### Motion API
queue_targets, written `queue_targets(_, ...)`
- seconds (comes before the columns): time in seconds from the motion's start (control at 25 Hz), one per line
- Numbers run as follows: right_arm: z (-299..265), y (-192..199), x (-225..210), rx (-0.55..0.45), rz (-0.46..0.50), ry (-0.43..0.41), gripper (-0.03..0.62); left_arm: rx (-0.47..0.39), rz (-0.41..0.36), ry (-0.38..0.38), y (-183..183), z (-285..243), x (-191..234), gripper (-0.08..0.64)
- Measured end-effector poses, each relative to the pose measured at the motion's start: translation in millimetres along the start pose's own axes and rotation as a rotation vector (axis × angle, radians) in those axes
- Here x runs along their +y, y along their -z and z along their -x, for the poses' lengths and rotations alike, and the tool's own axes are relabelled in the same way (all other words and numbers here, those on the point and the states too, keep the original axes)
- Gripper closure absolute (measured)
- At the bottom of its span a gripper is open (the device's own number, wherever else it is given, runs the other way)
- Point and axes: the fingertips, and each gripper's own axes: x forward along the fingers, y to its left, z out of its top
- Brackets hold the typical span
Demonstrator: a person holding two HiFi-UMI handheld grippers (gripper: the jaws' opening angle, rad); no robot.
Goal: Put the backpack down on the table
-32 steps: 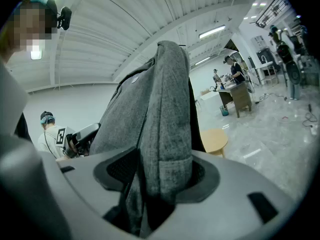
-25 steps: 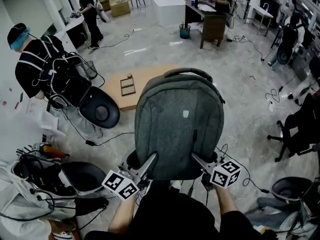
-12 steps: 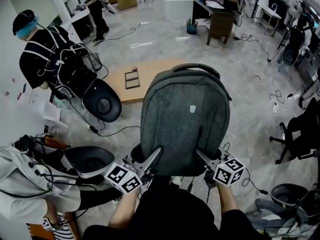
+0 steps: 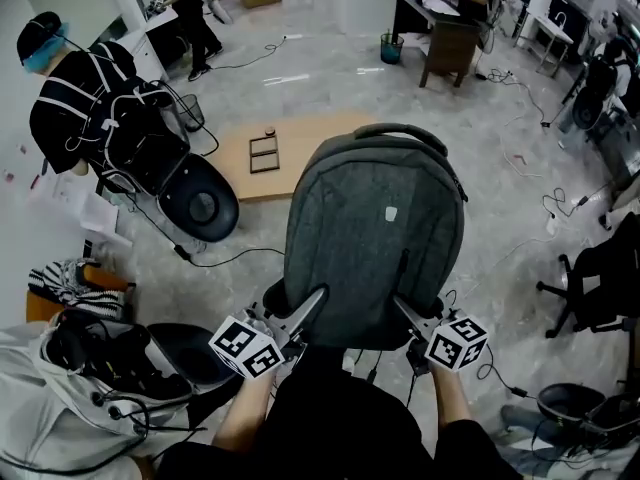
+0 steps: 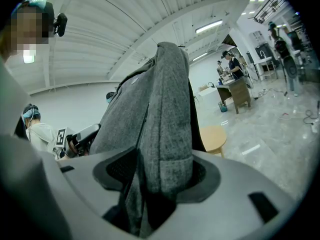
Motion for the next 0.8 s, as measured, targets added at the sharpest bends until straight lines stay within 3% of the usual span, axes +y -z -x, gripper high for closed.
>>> queue_targets(0.48,-67,-62,-56,0.03,0.007,0.024,0.353,-0.003,0.037,0.004,-29,-82,65,0.313)
queue_targets(0.8,-124,-93,-69,0.034,0.011,0.024,0.353,-0.009,0.036,0.004,-57,-110,118,0.313)
